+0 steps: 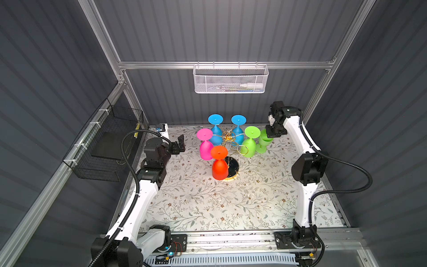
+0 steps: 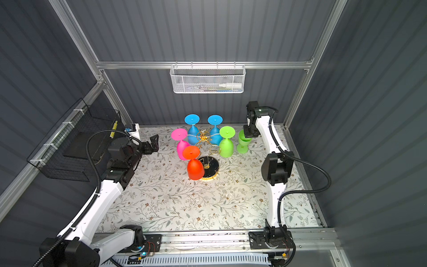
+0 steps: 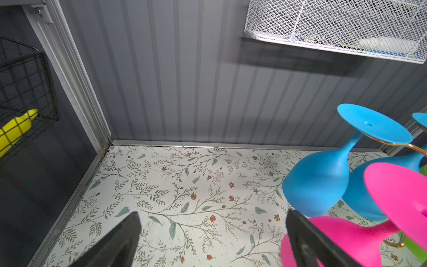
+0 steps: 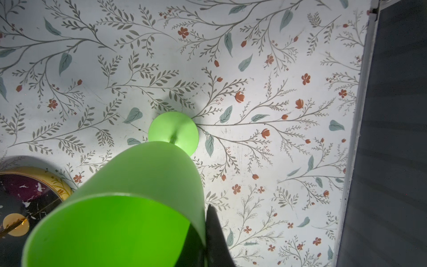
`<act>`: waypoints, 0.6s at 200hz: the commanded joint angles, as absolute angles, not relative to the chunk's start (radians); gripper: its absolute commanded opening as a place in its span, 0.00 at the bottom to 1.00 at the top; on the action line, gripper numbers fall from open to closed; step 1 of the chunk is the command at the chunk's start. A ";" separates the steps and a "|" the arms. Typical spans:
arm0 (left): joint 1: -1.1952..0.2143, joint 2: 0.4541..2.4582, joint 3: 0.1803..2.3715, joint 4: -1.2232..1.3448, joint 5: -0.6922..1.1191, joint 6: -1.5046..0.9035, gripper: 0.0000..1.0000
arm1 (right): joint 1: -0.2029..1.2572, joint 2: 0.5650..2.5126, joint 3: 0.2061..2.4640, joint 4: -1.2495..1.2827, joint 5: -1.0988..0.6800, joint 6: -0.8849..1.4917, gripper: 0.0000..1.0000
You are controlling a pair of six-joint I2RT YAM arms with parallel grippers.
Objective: Take the wine glass off the wine glass rack
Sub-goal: Place the wine glass at the top-right of the table.
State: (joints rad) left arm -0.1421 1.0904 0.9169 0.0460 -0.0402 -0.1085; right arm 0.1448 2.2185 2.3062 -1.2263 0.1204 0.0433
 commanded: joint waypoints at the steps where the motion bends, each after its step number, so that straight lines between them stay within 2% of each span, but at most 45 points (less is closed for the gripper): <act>1: -0.138 1.090 0.920 0.035 -0.028 -0.109 1.00 | 0.151 2.235 2.315 -1.247 0.130 0.035 0.05; 62: -0.138 1.089 0.920 0.032 -0.029 -0.107 1.00 | 0.153 2.217 2.311 -1.238 0.116 0.043 0.21; 120: -0.138 1.087 0.923 0.028 -0.031 -0.112 1.00 | 0.144 2.095 2.254 -1.155 0.017 0.087 0.36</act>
